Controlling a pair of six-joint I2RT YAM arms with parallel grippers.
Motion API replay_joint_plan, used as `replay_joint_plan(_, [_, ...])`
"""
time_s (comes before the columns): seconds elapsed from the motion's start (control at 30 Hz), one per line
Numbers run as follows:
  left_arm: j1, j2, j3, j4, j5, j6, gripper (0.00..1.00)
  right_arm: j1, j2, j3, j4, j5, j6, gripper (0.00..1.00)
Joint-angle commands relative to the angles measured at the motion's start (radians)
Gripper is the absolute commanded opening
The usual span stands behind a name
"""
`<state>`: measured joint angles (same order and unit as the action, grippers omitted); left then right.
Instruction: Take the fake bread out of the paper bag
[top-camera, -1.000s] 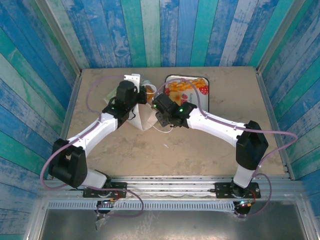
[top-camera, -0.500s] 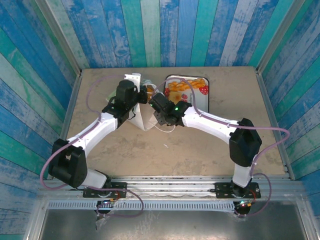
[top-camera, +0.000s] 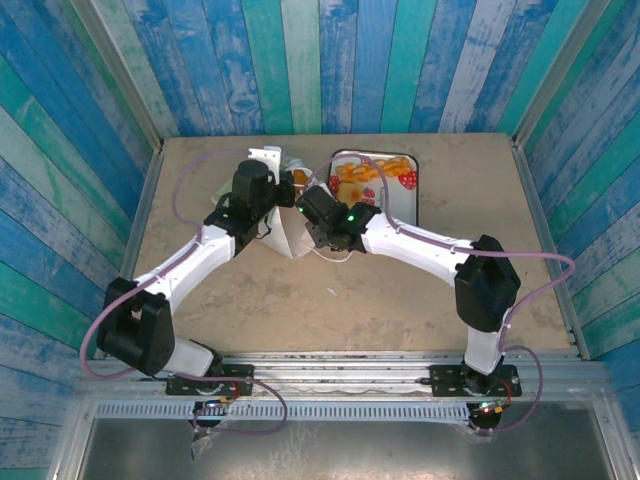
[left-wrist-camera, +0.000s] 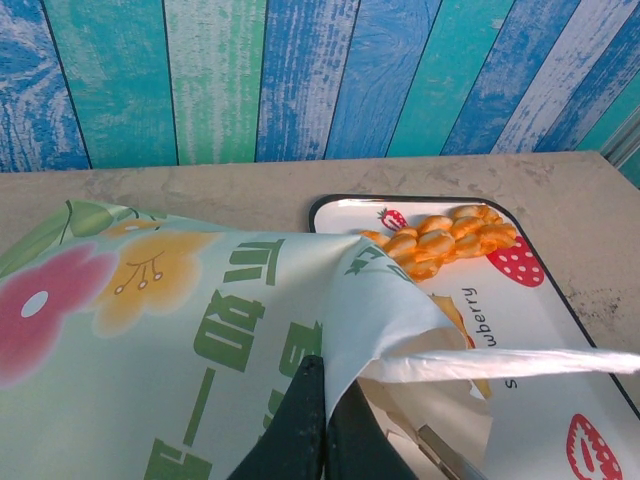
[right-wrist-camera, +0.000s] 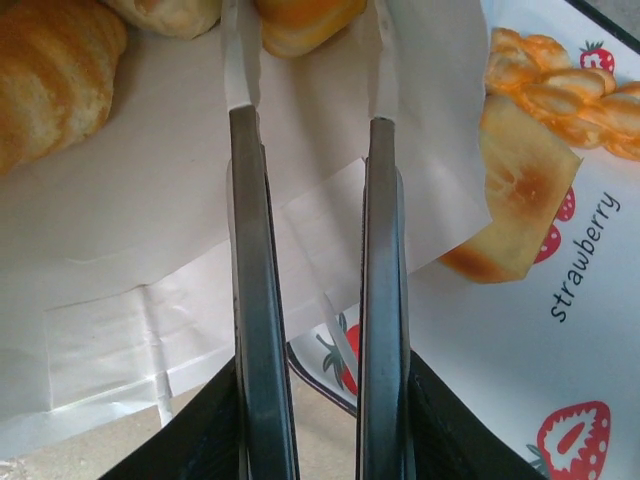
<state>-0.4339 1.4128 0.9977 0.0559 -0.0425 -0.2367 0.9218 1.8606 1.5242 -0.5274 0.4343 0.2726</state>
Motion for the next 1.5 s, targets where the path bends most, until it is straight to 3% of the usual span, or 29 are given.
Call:
replay_joint_plan(0.0, [-0.002, -0.037, 0.031, 0.047, 0.022, -0.006, 0.00, 0.006, -0.035, -0.004, 0.100, -0.003, 0.017, 0.32])
replay_joint_plan(0.23, [-0.001, -0.034, 0.033, 0.051, 0.018, -0.011, 0.00, 0.007, -0.079, -0.029, 0.134, -0.080, 0.025, 0.28])
replay_joint_plan(0.6, [-0.002, -0.023, 0.012, 0.061, -0.041, -0.011, 0.00, 0.006, -0.133, -0.052, 0.039, -0.166, 0.162, 0.13])
replay_joint_plan(1.03, [-0.002, -0.022, -0.003, 0.076, -0.081, -0.027, 0.00, -0.010, -0.219, -0.112, -0.062, -0.328, 0.347, 0.09])
replay_joint_plan(1.47, [-0.002, -0.017, -0.008, 0.081, -0.108, -0.039, 0.00, -0.043, -0.340, -0.206, -0.048, -0.422, 0.407, 0.07])
